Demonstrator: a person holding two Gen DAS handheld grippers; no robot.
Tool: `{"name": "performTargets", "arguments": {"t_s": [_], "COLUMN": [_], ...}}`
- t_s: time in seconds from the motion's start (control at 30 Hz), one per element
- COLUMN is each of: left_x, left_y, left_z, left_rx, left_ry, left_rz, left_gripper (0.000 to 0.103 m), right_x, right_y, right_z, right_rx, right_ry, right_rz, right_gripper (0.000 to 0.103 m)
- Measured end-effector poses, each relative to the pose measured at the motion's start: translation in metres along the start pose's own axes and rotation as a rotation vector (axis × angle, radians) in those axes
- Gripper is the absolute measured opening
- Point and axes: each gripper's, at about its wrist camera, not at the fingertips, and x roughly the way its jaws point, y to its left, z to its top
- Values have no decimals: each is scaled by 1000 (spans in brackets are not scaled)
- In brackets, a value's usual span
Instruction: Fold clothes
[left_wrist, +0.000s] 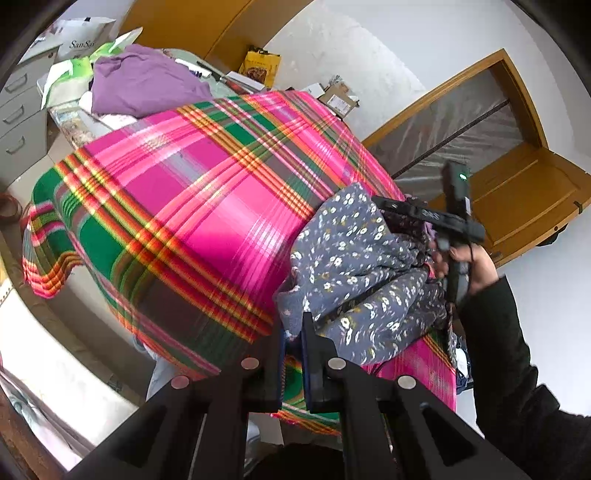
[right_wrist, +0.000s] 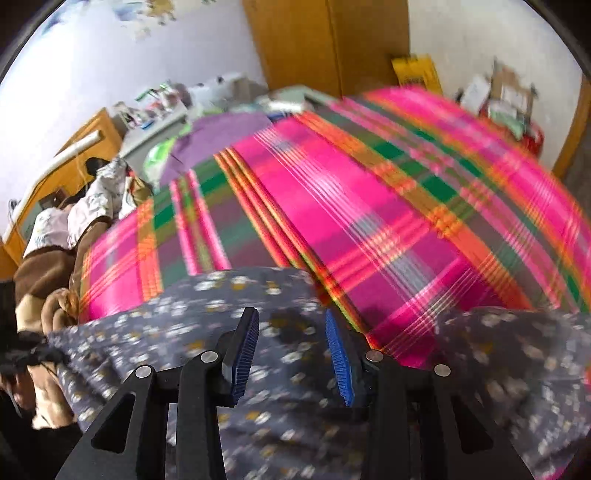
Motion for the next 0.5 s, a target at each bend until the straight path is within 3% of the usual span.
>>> {"name": "performTargets", "arguments": {"t_s": [0.13, 0.33, 0.4, 0.47, 0.5], "left_x": [1, 1, 1, 1, 1], "left_y": [3, -1, -1, -1, -2], "left_z": [-2, 0, 0, 0, 1], "left_rx": [-7, 21, 26, 28, 31], "left_ry": [11, 9, 9, 7, 5], "left_rz": [-6, 1, 3, 4, 5], "left_gripper": [7, 7, 7, 7, 7], "right_x": [15, 18, 21, 21, 18], "right_y": [-3, 8, 18, 24, 25], "right_z": [1, 1, 0, -1, -2], "right_rx": [8, -13, -56, -82, -88], "right_ry": [50, 83, 86, 86, 71], "right_rz": [58, 15, -29, -72, -93], "right_gripper": [39, 38, 30, 8, 7]}}
